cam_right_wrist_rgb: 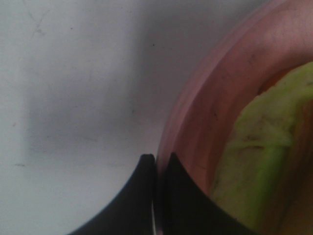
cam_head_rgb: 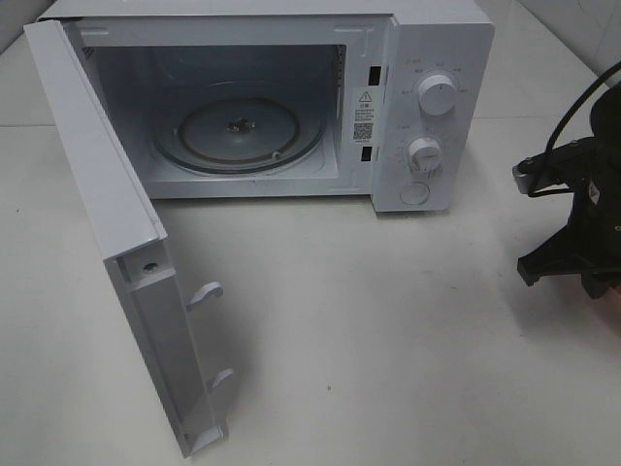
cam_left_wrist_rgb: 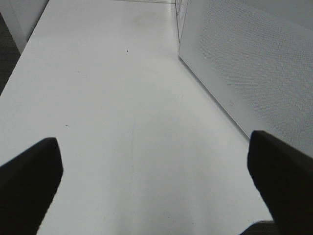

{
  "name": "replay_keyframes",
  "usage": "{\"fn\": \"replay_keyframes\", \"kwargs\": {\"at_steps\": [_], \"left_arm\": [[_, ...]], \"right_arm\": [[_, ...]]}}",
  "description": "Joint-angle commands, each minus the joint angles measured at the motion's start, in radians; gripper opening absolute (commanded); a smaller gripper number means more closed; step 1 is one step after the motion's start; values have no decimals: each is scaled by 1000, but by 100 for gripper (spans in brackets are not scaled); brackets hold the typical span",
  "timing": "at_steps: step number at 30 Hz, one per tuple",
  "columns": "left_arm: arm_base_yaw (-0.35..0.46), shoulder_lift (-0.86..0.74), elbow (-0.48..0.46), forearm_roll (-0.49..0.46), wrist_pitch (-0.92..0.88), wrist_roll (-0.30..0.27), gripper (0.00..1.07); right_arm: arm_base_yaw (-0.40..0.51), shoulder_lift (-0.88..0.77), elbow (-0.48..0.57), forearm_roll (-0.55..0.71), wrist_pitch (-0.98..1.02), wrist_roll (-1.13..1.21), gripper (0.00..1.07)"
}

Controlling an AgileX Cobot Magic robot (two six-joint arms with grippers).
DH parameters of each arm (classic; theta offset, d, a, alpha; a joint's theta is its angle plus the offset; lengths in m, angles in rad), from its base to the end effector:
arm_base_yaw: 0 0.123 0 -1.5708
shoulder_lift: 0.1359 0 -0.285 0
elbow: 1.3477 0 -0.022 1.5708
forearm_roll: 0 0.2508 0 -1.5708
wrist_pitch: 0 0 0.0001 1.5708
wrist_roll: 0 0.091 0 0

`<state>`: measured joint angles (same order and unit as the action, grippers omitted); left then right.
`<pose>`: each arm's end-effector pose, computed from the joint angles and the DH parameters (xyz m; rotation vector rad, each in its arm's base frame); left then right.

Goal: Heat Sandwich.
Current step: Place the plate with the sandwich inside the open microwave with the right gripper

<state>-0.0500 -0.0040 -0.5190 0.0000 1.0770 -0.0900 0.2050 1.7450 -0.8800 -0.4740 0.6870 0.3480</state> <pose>-0.0084 0.0004 0.2812 -0.0408 2.0383 -0.0878 0.2943 0.0342 0.1481 -0.3075 2.9110 -0.4104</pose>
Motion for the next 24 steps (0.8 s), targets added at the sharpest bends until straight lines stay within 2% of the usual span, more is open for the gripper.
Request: {"fn": "replay_keyframes", "kwargs": {"at_steps": [1,11,24], "left_arm": [[2,-23,0,0,-5,-4,98],[2,-23,0,0,-5,-4,98],[2,-23,0,0,-5,-4,98]], "right_arm": [[27,-12,0,-22,39,6,0],[90,-12,0,-19,72,8,0],[226,-12,0,-13,159,6,0]]}}
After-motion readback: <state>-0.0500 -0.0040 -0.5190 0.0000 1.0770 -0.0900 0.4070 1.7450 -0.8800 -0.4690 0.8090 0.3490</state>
